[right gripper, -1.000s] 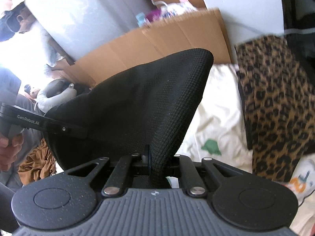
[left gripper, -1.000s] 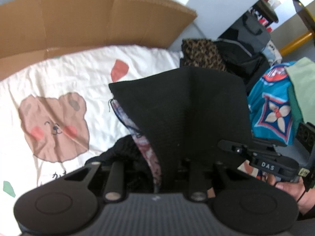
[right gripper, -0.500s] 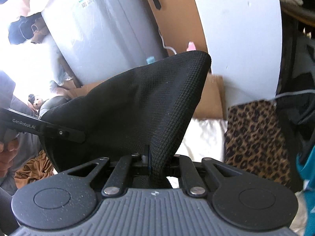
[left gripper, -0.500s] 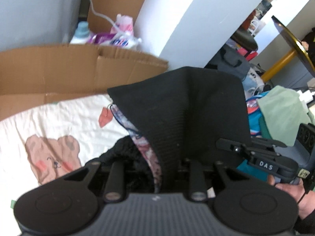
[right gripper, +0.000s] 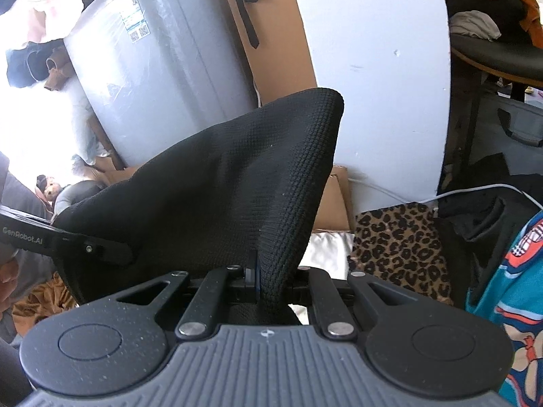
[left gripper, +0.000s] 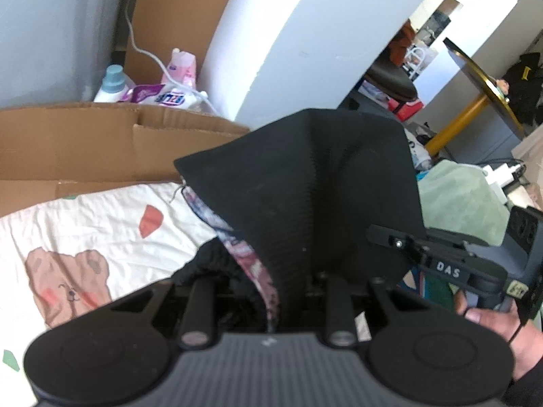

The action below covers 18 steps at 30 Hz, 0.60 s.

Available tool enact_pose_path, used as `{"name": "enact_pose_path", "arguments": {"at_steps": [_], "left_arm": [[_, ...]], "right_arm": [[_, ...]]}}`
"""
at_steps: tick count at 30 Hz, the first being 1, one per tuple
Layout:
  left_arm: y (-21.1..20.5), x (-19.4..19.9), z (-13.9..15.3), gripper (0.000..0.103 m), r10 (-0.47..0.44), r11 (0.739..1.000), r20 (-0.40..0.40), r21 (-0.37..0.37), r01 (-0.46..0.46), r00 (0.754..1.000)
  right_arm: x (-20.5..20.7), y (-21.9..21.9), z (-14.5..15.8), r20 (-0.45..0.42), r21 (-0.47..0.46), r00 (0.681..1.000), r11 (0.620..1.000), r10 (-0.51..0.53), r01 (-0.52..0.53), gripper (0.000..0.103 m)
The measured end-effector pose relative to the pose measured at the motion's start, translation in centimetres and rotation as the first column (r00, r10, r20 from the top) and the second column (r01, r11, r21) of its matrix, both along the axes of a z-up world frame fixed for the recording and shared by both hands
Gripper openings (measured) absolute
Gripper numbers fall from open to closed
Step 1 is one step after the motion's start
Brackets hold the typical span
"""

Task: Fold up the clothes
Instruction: 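Carry the held shorts with both tools over the leopard cloth toward the clothes pile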

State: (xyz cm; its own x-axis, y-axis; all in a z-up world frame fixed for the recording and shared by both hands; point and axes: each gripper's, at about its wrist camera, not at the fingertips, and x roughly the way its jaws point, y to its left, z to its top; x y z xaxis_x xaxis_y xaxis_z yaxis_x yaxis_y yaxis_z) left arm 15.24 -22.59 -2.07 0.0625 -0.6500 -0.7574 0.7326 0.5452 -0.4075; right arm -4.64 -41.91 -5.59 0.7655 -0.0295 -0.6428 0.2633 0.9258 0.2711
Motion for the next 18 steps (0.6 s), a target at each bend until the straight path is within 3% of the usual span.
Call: {"name": "enact_pose_path", "arguments": {"at_steps": [12,18], "left_arm": [[-2.9,-3.1,-2.6,0.028,0.007,0.999,-0.022,-0.051,-0.008,1.0],[-5.7,-4.2,-5.7,0.028,-0.02,0.997,-0.063,-0.077,0.015,0.998]], "right_arm": [[-2.8,-2.7,-1.6,-0.007,-0.062,1.0,0.998,-0.013,0.012,0.007],[-4.3,-5.6,-3.4,-0.035,-0.085,0.998,0.995,-0.044,0.041,0.007]]}}
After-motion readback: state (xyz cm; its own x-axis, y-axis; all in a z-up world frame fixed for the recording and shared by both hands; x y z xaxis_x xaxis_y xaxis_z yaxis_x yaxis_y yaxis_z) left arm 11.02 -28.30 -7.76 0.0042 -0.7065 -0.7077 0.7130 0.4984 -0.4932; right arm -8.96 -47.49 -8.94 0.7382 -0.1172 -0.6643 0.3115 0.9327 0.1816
